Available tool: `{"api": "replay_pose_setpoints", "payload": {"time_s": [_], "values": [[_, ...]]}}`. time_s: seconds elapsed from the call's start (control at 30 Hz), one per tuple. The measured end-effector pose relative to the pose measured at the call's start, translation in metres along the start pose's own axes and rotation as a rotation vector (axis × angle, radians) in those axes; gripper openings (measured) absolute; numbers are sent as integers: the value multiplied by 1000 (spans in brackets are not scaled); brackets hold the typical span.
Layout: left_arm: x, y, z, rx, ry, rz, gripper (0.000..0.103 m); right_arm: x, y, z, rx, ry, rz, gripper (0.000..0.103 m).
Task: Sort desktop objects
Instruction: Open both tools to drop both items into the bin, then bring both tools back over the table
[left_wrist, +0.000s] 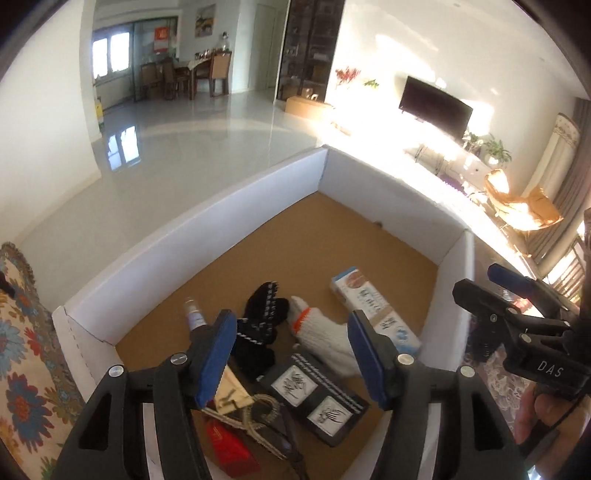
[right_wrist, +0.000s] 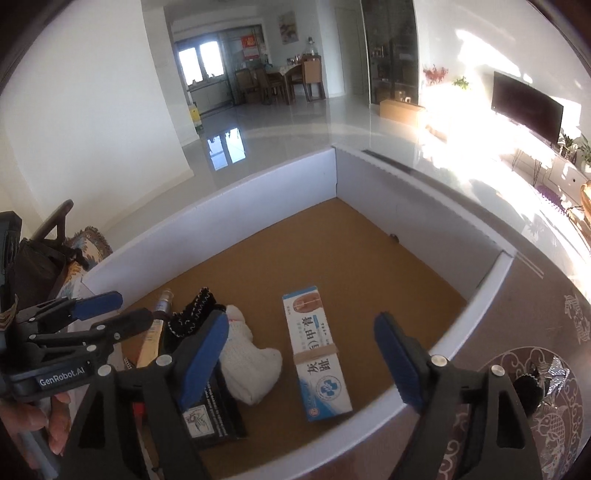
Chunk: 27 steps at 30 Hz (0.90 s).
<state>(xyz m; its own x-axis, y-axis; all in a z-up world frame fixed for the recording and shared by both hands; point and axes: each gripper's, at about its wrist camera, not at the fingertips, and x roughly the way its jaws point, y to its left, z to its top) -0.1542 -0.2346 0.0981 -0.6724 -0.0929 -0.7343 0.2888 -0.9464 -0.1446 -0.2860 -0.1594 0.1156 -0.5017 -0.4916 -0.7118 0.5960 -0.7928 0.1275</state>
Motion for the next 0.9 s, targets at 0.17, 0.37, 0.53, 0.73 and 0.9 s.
{"api": "replay_pose_setpoints", "payload": {"time_s": [0.17, 0.37, 0.53, 0.73, 0.9], "values": [[-68, -84, -44, 131, -78, -304, 100, -88, -44, -56, 23, -145, -121, 103], [-56, -180, -144, 303, 86, -510, 102, -116, -122, -172, 138, -3, -352, 103], [14, -207, -191, 343, 142, -296, 101, -130, -157, -258, 189, 110, -432, 103], [54, -195, -196, 323, 130, -199, 101, -135, -160, -291, 246, 126, -425, 103], [54, -200, -203, 369, 127, -166, 103, -134, -159, -290, 267, 119, -416, 103]]}}
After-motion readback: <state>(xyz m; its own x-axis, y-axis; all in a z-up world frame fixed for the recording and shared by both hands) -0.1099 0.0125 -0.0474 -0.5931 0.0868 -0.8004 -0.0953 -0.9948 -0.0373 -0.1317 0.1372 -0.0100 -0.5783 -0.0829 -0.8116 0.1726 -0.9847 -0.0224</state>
